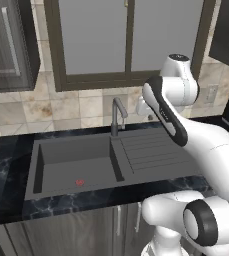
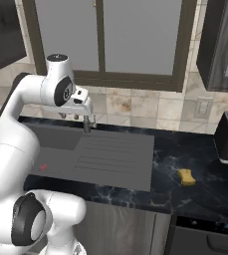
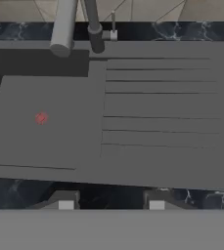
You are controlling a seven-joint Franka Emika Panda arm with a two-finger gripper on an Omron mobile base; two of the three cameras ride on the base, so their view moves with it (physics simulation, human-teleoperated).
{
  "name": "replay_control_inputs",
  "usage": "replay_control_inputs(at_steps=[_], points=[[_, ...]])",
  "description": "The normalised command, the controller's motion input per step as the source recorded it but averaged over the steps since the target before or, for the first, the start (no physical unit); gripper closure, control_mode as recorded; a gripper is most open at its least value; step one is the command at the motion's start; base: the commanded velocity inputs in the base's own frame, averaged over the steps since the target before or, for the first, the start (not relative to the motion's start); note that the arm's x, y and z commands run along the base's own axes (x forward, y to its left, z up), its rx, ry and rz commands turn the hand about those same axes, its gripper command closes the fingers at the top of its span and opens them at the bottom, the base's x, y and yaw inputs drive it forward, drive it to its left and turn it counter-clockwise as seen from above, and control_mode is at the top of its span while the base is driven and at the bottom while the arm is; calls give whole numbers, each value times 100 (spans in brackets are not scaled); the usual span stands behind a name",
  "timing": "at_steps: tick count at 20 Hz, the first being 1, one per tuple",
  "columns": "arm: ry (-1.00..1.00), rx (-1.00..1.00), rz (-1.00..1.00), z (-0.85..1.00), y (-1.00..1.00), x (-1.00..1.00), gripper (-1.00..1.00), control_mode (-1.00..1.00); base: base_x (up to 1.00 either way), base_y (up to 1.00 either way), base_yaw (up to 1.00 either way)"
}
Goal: Soak the sponge with water for a few seconds and then drop it inside the sink.
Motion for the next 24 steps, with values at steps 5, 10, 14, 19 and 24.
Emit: replay_control_inputs(at_steps=[5,10,14,19,24], points=[[-1,0,3,0,-8,-6,-100,-100,0,0,0],[-5,0,15,0,-40,0,-100,-100,0,0,0],[-5,0,12,-3,-41,0,-100,-100,0,0,0],[-4,0,11,-12,-19,6,-100,-100,0,0,0],[-11,0,14,-20,-1,10,-100,-100,0,0,0]])
